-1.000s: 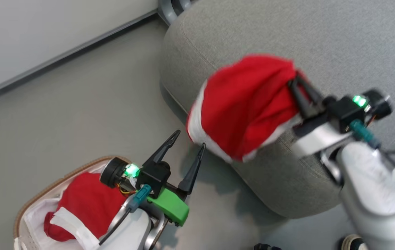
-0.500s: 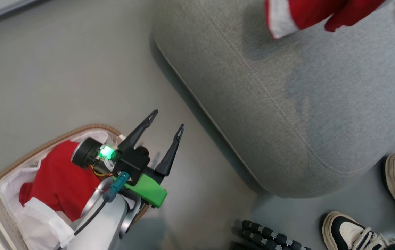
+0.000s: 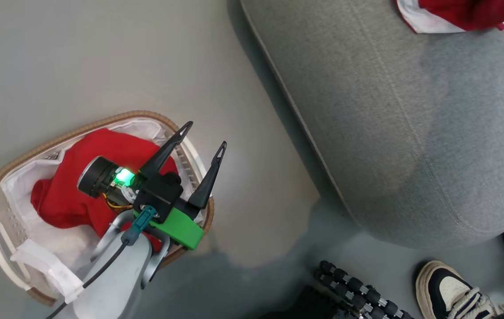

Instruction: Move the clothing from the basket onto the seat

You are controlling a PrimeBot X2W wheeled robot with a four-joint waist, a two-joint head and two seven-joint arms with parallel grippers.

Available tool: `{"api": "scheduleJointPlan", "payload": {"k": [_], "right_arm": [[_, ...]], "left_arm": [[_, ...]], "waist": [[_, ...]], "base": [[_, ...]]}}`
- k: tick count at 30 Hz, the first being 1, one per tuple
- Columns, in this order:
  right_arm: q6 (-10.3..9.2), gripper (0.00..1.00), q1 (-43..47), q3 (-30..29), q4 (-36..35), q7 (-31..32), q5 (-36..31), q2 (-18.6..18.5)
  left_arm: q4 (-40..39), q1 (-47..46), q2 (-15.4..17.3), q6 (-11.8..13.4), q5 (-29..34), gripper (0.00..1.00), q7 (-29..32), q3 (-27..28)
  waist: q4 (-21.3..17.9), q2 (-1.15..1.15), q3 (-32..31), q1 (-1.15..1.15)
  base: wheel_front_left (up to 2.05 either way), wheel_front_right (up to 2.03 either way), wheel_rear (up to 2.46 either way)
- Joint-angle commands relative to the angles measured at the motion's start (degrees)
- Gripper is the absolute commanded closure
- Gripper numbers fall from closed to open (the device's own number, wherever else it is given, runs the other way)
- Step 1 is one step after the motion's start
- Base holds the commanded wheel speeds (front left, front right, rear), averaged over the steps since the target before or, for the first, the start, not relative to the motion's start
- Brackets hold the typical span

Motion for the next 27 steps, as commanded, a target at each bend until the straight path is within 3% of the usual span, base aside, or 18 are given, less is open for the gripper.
{"api": "scheduleJointPlan", "payload": {"k": [1, 10, 12, 13, 14, 19, 27], "right_arm": [[-0.08, 1.0, 1.82, -1.65, 1.47, -0.01, -0.6, 0.81], [-0.08, 1.0, 12.17, -10.01, 6.29, -0.01, -1.65, 5.1], [-0.08, 0.95, 14.43, -11.58, 5.55, -0.01, -1.89, 5.58], [-0.08, 0.35, 15.73, -12.05, 5.27, -0.01, -1.87, 5.85], [-0.08, 0.0, 17.12, -12.29, 4.83, -0.01, -1.82, 6.24], [-0.08, 0.0, 22.59, -12.14, 1.21, -0.01, -0.02, 7.03], [-0.08, 0.0, 30.89, -4.83, -6.73, -0.01, 5.29, 9.08]], "left_arm": [[0.09, -1.16, 0.42, -0.18, 0.34, 0.0, -0.03, 0.15], [1.8, 0.41, -0.87, -0.18, -0.19, 0.0, -0.02, 1.42], [2.1, 1.04, -1.41, -0.18, -0.16, 0.0, -0.03, 1.83], [2.22, 1.29, -1.68, -0.18, -0.17, 0.0, -0.03, 2.01], [2.36, 1.55, -2.03, -0.18, -0.2, 0.0, -0.03, 2.36], [3.43, 3.38, -3.77, -0.17, -0.24, 0.0, -0.03, 4.3], [4.46, 7.14, -6.68, 0.75, 0.16, 0.0, -0.03, 9.71]], "waist": [[2.19, 0.0, 1.94, -0.01], [3.25, 0.0, -1.95, -0.01], [3.37, 0.0, -3.44, -0.01], [3.46, 0.0, -4.16, -0.01], [3.59, 0.0, -5.01, -0.01], [4.38, 0.0, -9.1, -0.01], [7.58, 0.0, -15.62, -0.01]], "base": [[0.0, 0.0, 0.0], [0.0, 0.0, 0.0], [0.0, 0.0, 0.0], [0.0, 0.0, 0.0], [0.0, 0.0, 0.0], [0.0, 0.0, 0.0], [0.0, 0.0, 0.0]]}}
